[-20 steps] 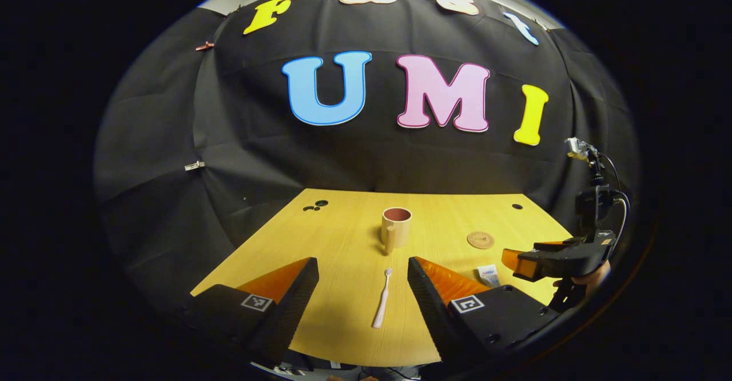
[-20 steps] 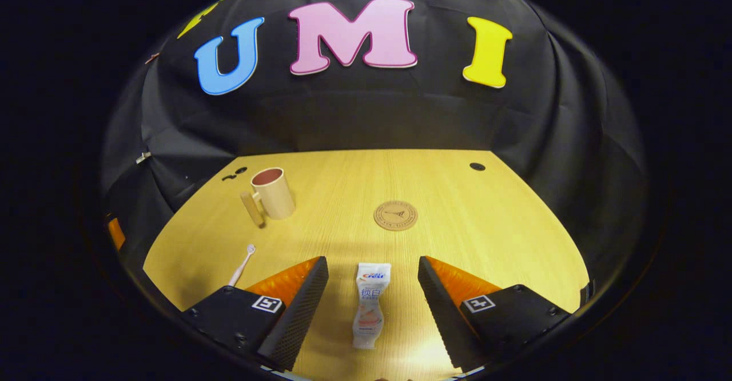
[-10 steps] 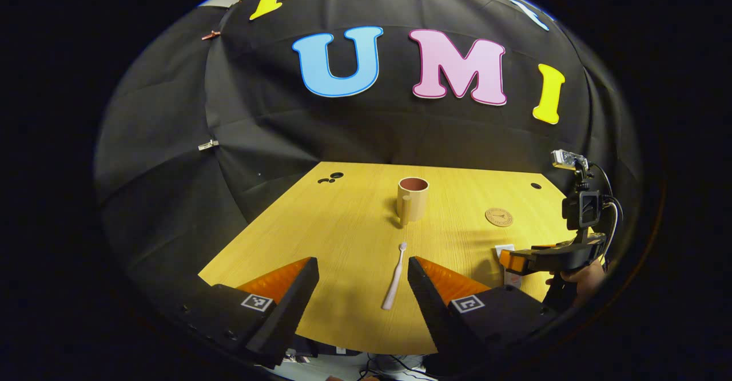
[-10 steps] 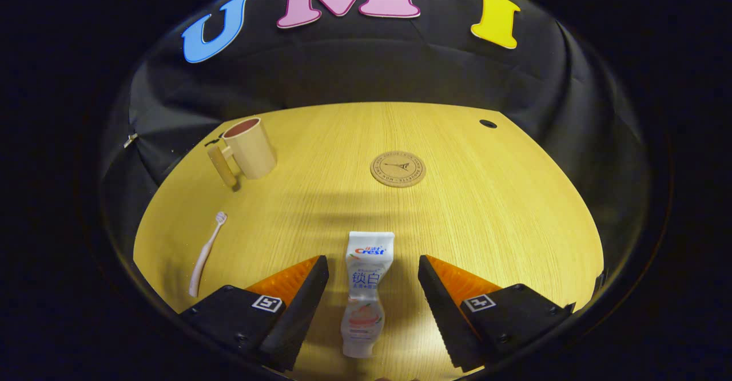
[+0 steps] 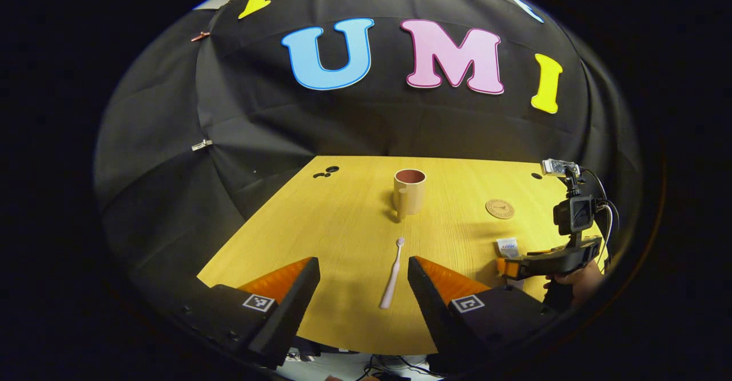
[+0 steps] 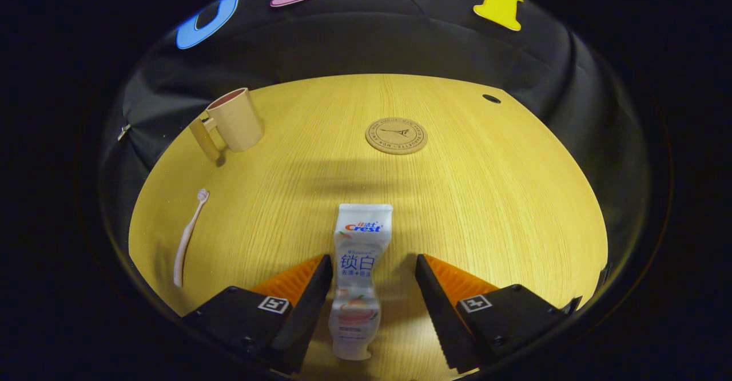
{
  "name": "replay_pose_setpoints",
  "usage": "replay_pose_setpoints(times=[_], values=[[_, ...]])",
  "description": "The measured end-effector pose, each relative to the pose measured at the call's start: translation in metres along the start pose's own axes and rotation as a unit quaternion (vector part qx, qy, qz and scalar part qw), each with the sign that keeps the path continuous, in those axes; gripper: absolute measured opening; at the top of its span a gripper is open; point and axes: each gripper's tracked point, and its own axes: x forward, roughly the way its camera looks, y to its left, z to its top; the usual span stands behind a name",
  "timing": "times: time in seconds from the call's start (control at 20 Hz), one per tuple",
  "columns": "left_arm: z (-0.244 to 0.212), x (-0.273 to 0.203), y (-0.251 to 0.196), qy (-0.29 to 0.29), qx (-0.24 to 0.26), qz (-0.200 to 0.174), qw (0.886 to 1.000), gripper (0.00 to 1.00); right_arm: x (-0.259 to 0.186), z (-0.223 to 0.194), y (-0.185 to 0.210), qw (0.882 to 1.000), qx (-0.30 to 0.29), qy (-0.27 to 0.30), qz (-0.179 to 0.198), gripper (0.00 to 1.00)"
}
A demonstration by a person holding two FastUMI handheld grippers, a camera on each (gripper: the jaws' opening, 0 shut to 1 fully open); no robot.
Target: Put the toothbrush and toothpaste on the desktop into the cup, then pick up the cup and place it on the coaster on the desktop.
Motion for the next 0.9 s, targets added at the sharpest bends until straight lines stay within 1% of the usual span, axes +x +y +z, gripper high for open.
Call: replay_pose_setpoints(times=[0.05, 0.1, 0.15, 0.25, 0.3, 0.35, 0.4, 0.45, 0.5, 0.6, 0.65, 0.7, 0.75, 0.8, 0.9], values=[[0.001, 0.0, 0.002, -0.001, 0.002, 0.002, 1.0, 0.96, 0.0, -0.002, 0.0, 1.0, 0.001, 0.006, 0.0, 0.86], [0.002, 0.0, 0.002, -0.001, 0.002, 0.003, 1.0, 0.96, 0.0, 0.0, 0.0, 1.0, 0.0, 0.005, -0.001, 0.82], [0.001, 0.0, 0.003, 0.0, 0.002, 0.002, 1.0, 0.97, 0.001, -0.001, 0.0, 1.0, -0.001, 0.01, 0.001, 0.82], [0.0, 0.0, 0.004, 0.001, 0.001, 0.003, 1.0, 0.98, 0.0, 0.0, 0.001, 1.0, -0.003, 0.013, 0.002, 0.72], [0.0, 0.001, 0.005, 0.004, 0.001, 0.002, 1.0, 0.98, 0.003, 0.0, 0.001, 1.0, -0.004, 0.016, 0.003, 0.49], [-0.001, 0.0, 0.005, 0.005, 0.002, 0.002, 1.0, 0.98, -0.002, -0.001, 0.002, 1.0, -0.005, 0.019, 0.005, 0.43], [0.0, 0.0, 0.005, 0.005, 0.003, 0.003, 1.0, 0.98, -0.003, -0.003, 0.0, 1.0, -0.01, 0.028, 0.006, 0.31], [0.0, 0.001, 0.005, 0.004, 0.004, 0.001, 1.0, 0.98, 0.0, -0.004, 0.001, 0.999, -0.015, 0.039, 0.011, 0.38], [0.002, 0.002, 0.003, 0.004, 0.006, 0.0, 1.0, 0.98, 0.002, -0.005, 0.001, 0.998, -0.02, 0.051, 0.016, 0.27], [0.003, 0.004, -0.001, 0.003, 0.01, -0.005, 1.0, 0.98, 0.001, -0.004, 0.0, 0.997, -0.023, 0.064, 0.03, 0.33], [0.001, 0.006, -0.004, 0.006, 0.011, -0.009, 1.0, 0.98, 0.001, -0.003, 0.001, 0.997, -0.023, 0.064, 0.037, 0.33], [0.001, 0.009, -0.005, 0.01, 0.015, -0.008, 1.0, 0.98, 0.0, -0.005, 0.001, 0.996, -0.025, 0.067, 0.045, 0.3], [0.0, 0.009, -0.004, 0.013, 0.019, -0.008, 1.0, 0.98, -0.001, -0.005, -0.001, 0.996, -0.025, 0.071, 0.047, 0.3], [0.001, 0.011, -0.006, 0.014, 0.022, -0.014, 1.0, 0.98, -0.002, -0.009, -0.002, 0.995, -0.022, 0.079, 0.052, 0.25], [0.002, 0.024, -0.014, 0.022, 0.018, -0.028, 0.999, 0.98, -0.009, -0.009, -0.007, 0.995, -0.021, 0.084, 0.055, 0.25]])
